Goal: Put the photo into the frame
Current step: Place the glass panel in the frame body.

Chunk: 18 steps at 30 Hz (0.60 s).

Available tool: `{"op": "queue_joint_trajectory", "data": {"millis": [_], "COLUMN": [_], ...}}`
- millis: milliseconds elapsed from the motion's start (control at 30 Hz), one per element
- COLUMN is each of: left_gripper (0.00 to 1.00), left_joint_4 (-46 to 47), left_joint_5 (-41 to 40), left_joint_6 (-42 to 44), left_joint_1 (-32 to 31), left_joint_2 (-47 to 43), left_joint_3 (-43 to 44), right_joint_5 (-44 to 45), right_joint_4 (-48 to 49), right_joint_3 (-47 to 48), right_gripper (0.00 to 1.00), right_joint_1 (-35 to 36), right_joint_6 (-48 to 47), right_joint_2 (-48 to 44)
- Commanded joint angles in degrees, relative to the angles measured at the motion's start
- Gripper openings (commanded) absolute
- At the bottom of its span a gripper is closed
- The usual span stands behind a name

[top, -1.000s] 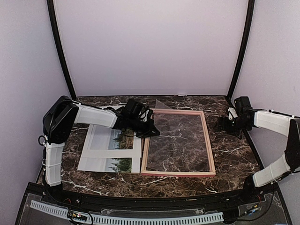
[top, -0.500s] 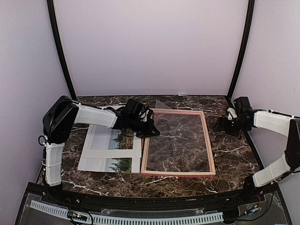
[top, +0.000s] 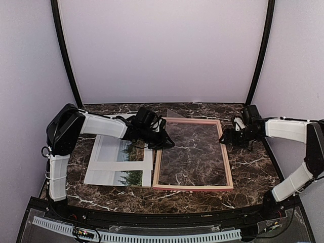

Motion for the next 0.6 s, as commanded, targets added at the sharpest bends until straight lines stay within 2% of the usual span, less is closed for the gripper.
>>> {"op": "queue_joint_trajectory", "data": {"millis": [0,100,433,567], "left_gripper": [0.2,0.26,0.55,0.59], "left_joint_4": [-0.2,-0.4,-1.6,-2.1], "left_joint_5": [1.1,1.0,0.9,0.7], "left_joint_6": [0.0,0.0,0.4,0.7], "left_joint_1": [-0.6,-0.7,-0.8,-0.8], "left_joint_2": [-2.5,-2.5,-2.9,-3.0], "left_joint_3": [0.9,0.9,0.9,0.9], "right_joint_5": [-0.6,-0.8,-3.5,-5.2], "right_joint_4": [3.3,3.9,5.7,6.4], "right_joint_3": [3.7,5.5,11.6,13.2], "right_gripper": [0.83,0.83,0.82,0.82], "right_joint_1": [3.4,5.9,13.5,15.0], "right_joint_6": [1.3,1.5,1.8,1.7], "right_joint_2": [2.5,4.8,13.5,16.9]}}
